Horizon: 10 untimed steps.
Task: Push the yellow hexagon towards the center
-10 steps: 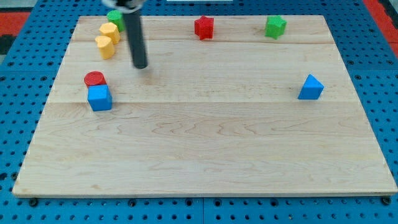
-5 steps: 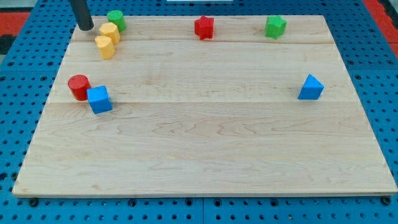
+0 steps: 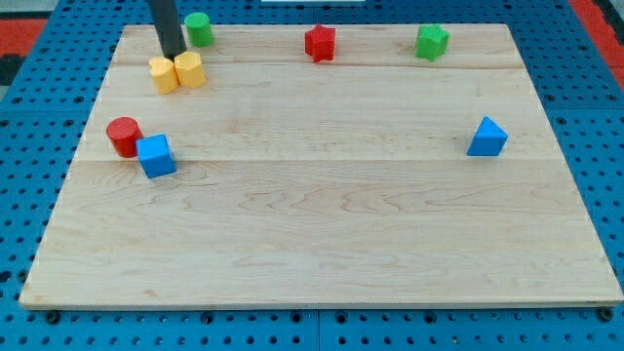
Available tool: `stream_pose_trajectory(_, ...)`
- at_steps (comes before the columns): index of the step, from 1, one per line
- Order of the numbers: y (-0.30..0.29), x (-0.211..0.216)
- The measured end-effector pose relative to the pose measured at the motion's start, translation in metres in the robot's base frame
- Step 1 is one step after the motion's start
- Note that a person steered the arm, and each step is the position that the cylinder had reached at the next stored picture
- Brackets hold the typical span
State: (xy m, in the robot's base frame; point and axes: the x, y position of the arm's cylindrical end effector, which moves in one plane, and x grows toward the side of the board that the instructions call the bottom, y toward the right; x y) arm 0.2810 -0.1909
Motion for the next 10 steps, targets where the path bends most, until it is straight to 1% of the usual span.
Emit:
stream_pose_trajectory(1, 0.006, 0.026)
stream_pose_trajectory(2, 0.020, 0.035)
stream_pose_trajectory(3, 0.034, 0.017)
stream_pose_trajectory(4, 0.102, 0.046)
stream_pose_trajectory(5, 0.189, 0.075)
stream_pose_trajectory(6, 0.233, 0.116)
stream_pose_trajectory(7, 0.273, 0.179)
stream_pose_trajectory(8, 0.268, 0.141)
stream_pose_trajectory(9, 0.247, 0.117)
stream_pose_trajectory(10, 0.232, 0.155)
